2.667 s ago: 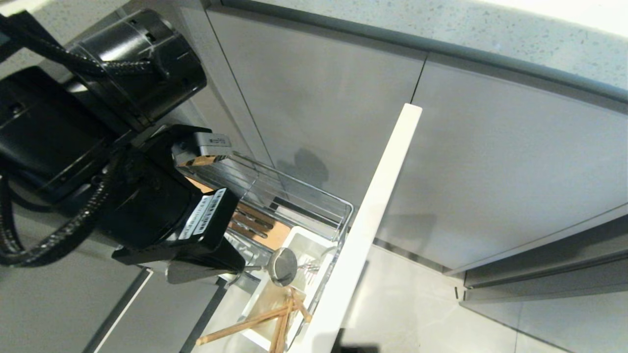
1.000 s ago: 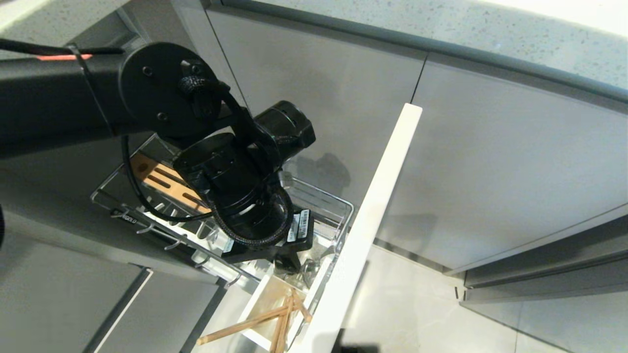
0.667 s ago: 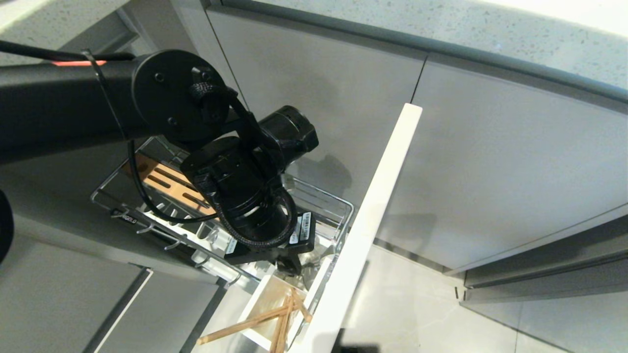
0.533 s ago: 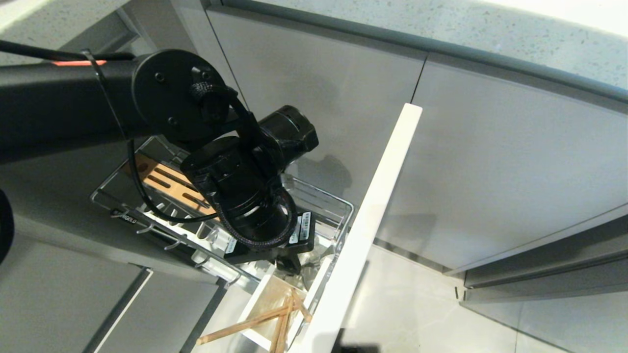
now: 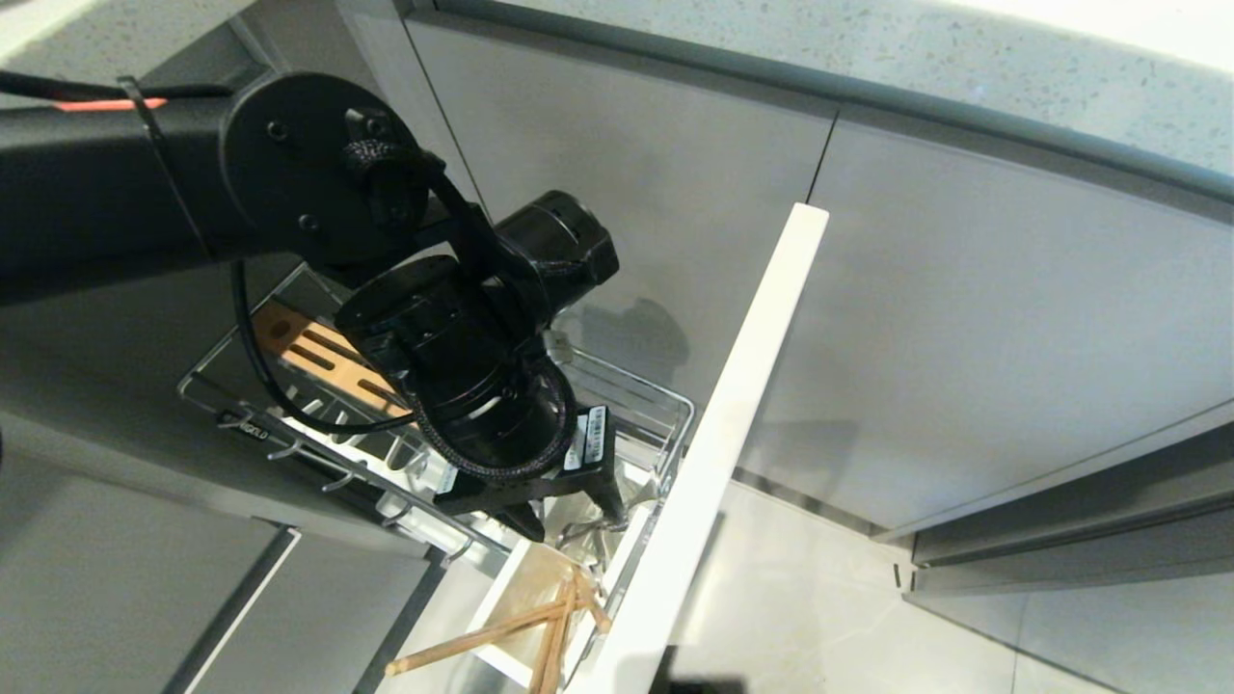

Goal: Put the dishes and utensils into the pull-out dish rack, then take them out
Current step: Pick up the spoon and place it in the cupboard, then pick up the bowl and place it in the cupboard

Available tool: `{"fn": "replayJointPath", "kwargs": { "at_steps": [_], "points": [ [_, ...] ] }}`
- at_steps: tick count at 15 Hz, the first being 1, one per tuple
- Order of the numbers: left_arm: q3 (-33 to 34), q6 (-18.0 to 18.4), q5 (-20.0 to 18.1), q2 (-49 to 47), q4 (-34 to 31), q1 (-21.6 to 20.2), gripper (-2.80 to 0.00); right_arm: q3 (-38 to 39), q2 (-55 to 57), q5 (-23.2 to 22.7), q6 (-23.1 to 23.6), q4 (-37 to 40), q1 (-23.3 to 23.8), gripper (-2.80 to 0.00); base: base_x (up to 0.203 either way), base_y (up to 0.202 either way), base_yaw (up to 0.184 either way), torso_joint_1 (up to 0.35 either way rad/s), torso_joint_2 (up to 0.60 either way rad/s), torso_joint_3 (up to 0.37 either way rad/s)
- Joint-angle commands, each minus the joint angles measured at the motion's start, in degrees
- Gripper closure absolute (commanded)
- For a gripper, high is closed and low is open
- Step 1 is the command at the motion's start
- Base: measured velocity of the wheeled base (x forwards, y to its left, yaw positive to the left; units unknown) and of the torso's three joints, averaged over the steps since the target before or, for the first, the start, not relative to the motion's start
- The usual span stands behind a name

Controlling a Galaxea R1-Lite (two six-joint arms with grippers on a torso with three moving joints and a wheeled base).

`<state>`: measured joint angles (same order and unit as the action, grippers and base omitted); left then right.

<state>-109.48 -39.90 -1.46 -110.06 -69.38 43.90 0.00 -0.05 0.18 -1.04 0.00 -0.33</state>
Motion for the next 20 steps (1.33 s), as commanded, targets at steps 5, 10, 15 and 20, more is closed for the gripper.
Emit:
{"fn": "replayJointPath", "kwargs": {
  "at_steps": [5,10,15,20],
  "points": [
    [-0.1,-0.4,2.1,5.2,-0.2,0.0,-2.8,0.1,0.0,0.0,0.0,0.0,0.0,0.0,0.0,0.0,0.0,0.0,0.0,0.0],
    [-0.1,-0.4,8.5,12.6,-0.2,0.0,0.0,0.1,0.0,0.0,0.0,0.0,0.0,0.0,0.0,0.0,0.0,0.0,0.0,0.0],
    [-0.2,-0.2,12.2,22.8,2.0,0.0,0.0,0.1,0.0,0.0,0.0,0.0,0.0,0.0,0.0,0.0,0.0,0.0,0.0,0.0],
    [-0.1,0.8,17.9,33.0,10.8,-5.0,0.0,0.1,0.0,0.0,0.0,0.0,0.0,0.0,0.0,0.0,0.0,0.0,0.0,0.0]
  ]
}}
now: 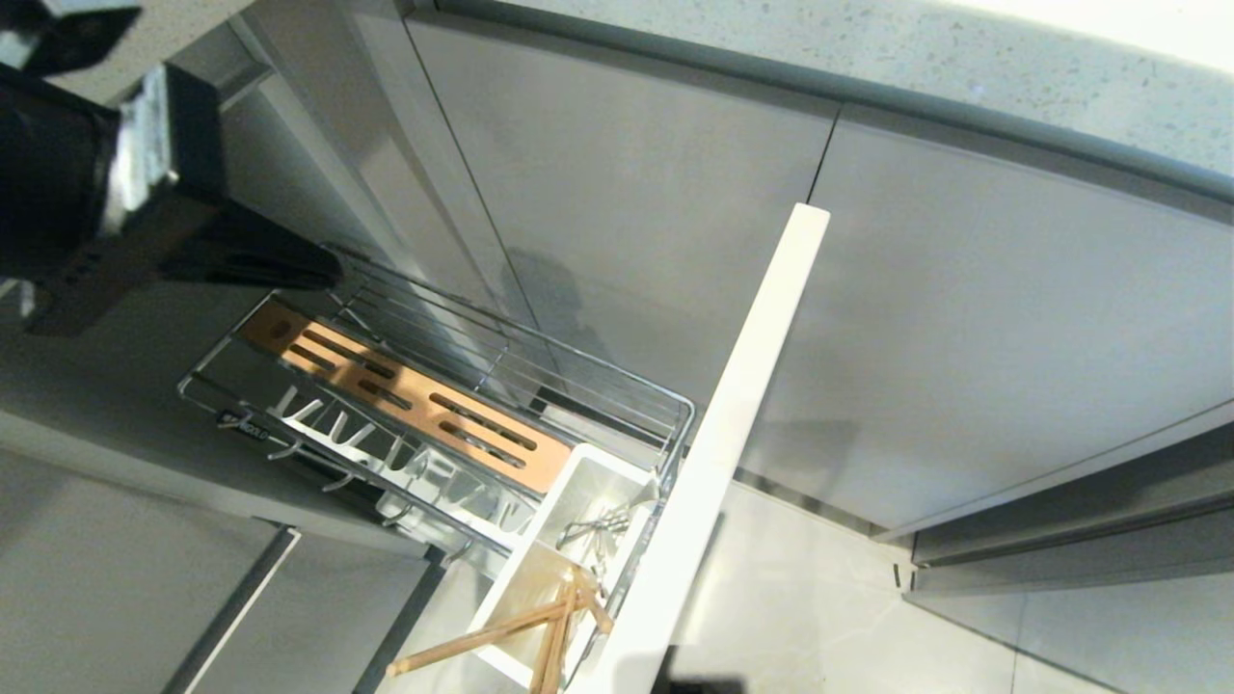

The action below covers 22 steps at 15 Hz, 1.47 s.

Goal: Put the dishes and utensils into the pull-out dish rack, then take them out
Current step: Pick up the bowl and place it in the cupboard

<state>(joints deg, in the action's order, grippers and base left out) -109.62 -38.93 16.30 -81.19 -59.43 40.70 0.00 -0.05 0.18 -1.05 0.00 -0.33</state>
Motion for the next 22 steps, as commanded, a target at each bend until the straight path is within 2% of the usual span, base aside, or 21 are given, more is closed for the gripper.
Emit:
{"fn": "replayJointPath", "kwargs": {
  "at_steps": [1,2,6,8,10,13,15,17,18,19,22],
  "points": [
    [0.0,0.9,-0.3,5.9,3.1,-4.2,0.0,0.1,0.0,0.0,0.0,0.0,0.0,0.0,0.0,0.0,0.0,0.0,0.0,0.0],
    [0.0,1.7,-1.5,8.0,5.1,-6.7,0.0,0.1,0.0,0.0,0.0,0.0,0.0,0.0,0.0,0.0,0.0,0.0,0.0,0.0],
    [0.0,3.0,-11.4,15.0,14.5,-20.8,0.0,0.1,0.0,0.0,0.0,0.0,0.0,0.0,0.0,0.0,0.0,0.0,0.0,0.0],
    [-0.1,8.7,-16.0,16.2,22.3,-26.5,0.0,0.1,0.0,0.0,0.0,0.0,0.0,0.0,0.0,0.0,0.0,0.0,0.0,0.0],
    [0.3,15.6,-18.6,16.5,27.8,-30.8,0.0,0.1,0.0,0.0,0.0,0.0,0.0,0.0,0.0,0.0,0.0,0.0,0.0,0.0],
    [0.1,26.0,-23.3,15.7,29.0,-32.0,0.0,0.1,0.0,0.0,0.0,0.0,0.0,0.0,0.0,0.0,0.0,0.0,0.0,0.0],
    [-0.2,33.7,-23.0,13.6,29.2,-32.5,0.0,0.1,0.0,0.0,0.0,0.0,0.0,0.0,0.0,0.0,0.0,0.0,0.0,0.0],
    [-0.9,38.4,-17.9,10.8,29.5,-33.1,0.0,0.1,0.0,0.0,0.0,0.0,0.0,0.0,0.0,0.0,0.0,0.0,0.0,0.0],
    [-1.0,40.4,-13.0,9.3,30.3,-33.1,0.0,0.1,0.0,0.0,0.0,0.0,0.0,0.0,0.0,0.0,0.0,0.0,0.0,0.0],
    [-1.1,41.8,-10.7,8.3,32.2,-33.1,0.0,0.1,0.0,0.0,0.0,0.0,0.0,0.0,0.0,0.0,0.0,0.0,0.0,0.0],
    [-1.3,41.7,-10.3,8.5,33.8,-33.1,0.0,0.1,0.0,0.0,0.0,0.0,0.0,0.0,0.0,0.0,0.0,0.0,0.0,0.0]
  ]
}}
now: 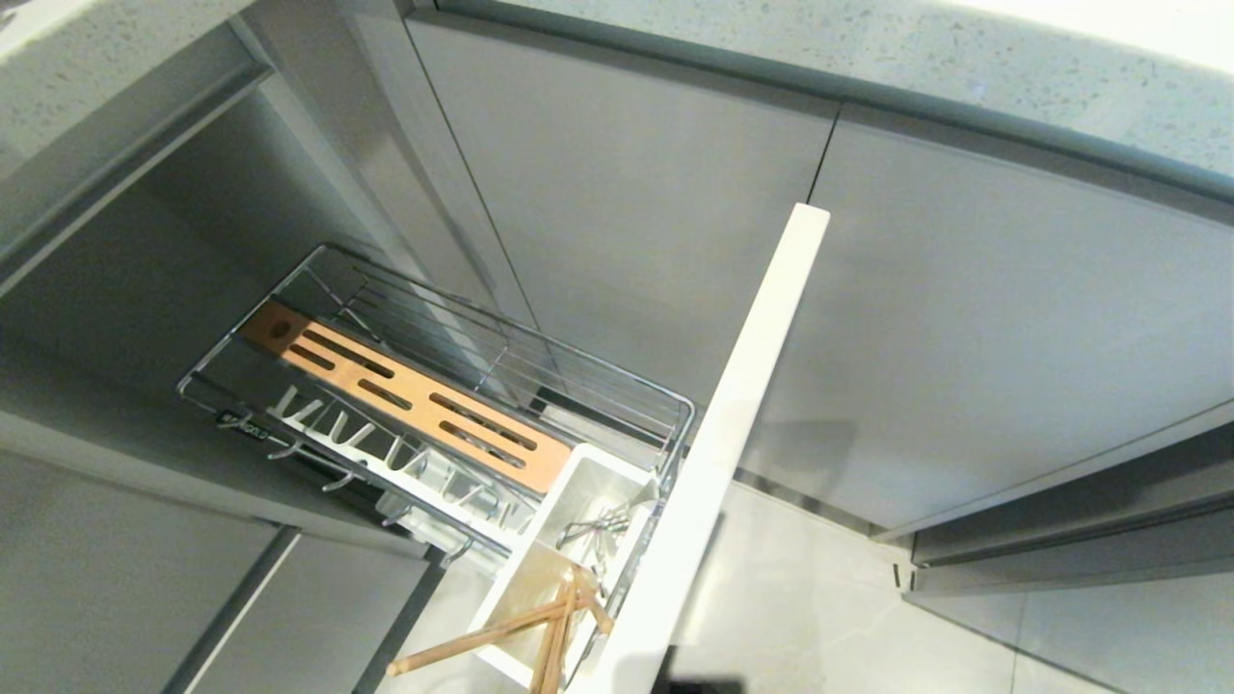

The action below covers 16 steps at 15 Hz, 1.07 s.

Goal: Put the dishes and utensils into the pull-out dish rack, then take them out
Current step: Pick up the bowl and place it in the cupboard

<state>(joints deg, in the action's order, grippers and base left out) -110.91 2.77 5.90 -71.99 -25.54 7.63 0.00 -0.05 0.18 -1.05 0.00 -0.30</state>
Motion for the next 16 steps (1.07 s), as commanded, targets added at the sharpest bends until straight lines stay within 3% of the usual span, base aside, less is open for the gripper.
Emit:
{"fn": "replayJointPath", "kwargs": {
  "at_steps": [1,3,4,5,16],
  "points": [
    [0.0,0.0,0.3,-0.5,-0.3,-0.1,0.0,0.1,0.0,0.0,0.0,0.0,0.0,0.0,0.0,0.0,0.0,0.0,0.0,0.0],
    [0.0,0.3,0.8,-0.6,0.0,-0.1,0.0,0.1,0.0,0.0,0.0,0.0,0.0,0.0,0.0,0.0,0.0,0.0,0.0,0.0],
    [0.0,0.8,0.8,-1.0,0.0,-0.1,-1.54,0.1,0.0,0.0,0.0,0.0,0.0,0.0,0.0,0.0,0.0,0.0,0.0,0.0],
    [0.0,1.9,0.9,-1.5,-0.2,-0.1,-2.8,0.1,0.0,0.0,0.0,0.0,0.0,0.0,0.0,0.0,0.0,0.0,0.0,0.0],
    [0.0,4.4,0.7,-3.2,1.7,0.0,-2.8,0.1,0.0,0.0,0.0,0.0,0.0,0.0,0.0,0.0,0.0,0.0,0.0,0.0]
  ]
}}
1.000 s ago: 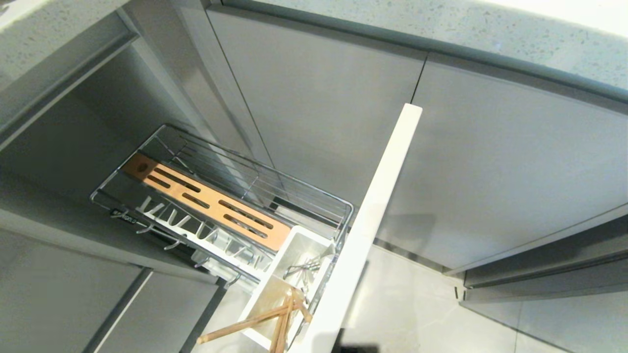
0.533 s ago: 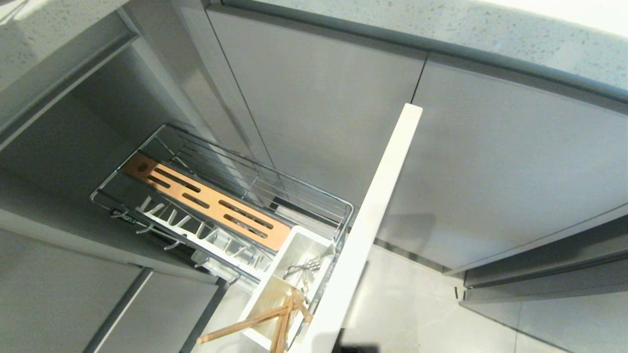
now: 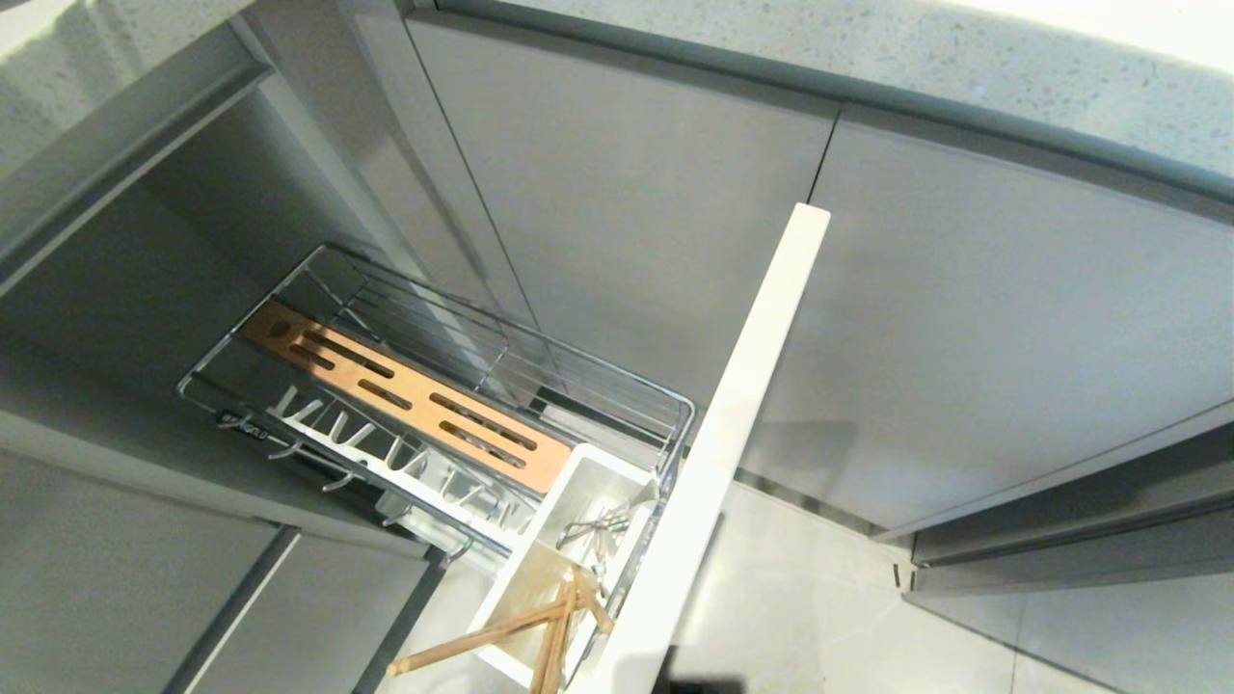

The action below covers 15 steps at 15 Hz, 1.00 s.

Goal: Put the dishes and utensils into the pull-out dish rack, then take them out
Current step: Pick up the bowl and place it in the cupboard

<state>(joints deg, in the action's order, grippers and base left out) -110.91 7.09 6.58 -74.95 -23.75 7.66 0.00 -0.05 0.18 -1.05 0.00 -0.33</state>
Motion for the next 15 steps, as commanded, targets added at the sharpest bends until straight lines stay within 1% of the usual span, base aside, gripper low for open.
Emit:
{"fn": "replayJointPath", "kwargs": {
  "at_steps": [1,5,7,13,15],
  "points": [
    [0.0,0.3,0.0,-0.6,1.1,0.1,-2.8,0.1,0.0,0.0,0.0,0.0,0.0,0.0,0.0,0.0,0.0,0.0,0.0,0.0],
    [-0.1,0.5,-0.1,-1.8,3.4,0.2,-2.8,0.1,0.0,0.0,0.0,0.0,0.0,0.0,0.0,0.0,0.0,0.0,0.0,0.0],
    [-0.2,1.5,-0.1,-2.8,5.4,0.2,-2.8,0.1,0.0,0.0,0.0,0.0,0.0,0.0,0.0,0.0,0.0,0.0,0.0,0.0],
    [-1.2,1.8,-1.0,-5.4,6.0,0.3,-2.8,0.1,0.0,0.0,0.0,0.0,0.0,0.0,0.0,0.0,0.0,0.0,0.0,0.0],
    [-1.2,1.6,-2.2,-6.4,5.9,0.3,-2.8,0.1,0.0,0.0,0.0,0.0,0.0,0.0,0.0,0.0,0.0,0.0,0.0,0.0]
  ]
}}
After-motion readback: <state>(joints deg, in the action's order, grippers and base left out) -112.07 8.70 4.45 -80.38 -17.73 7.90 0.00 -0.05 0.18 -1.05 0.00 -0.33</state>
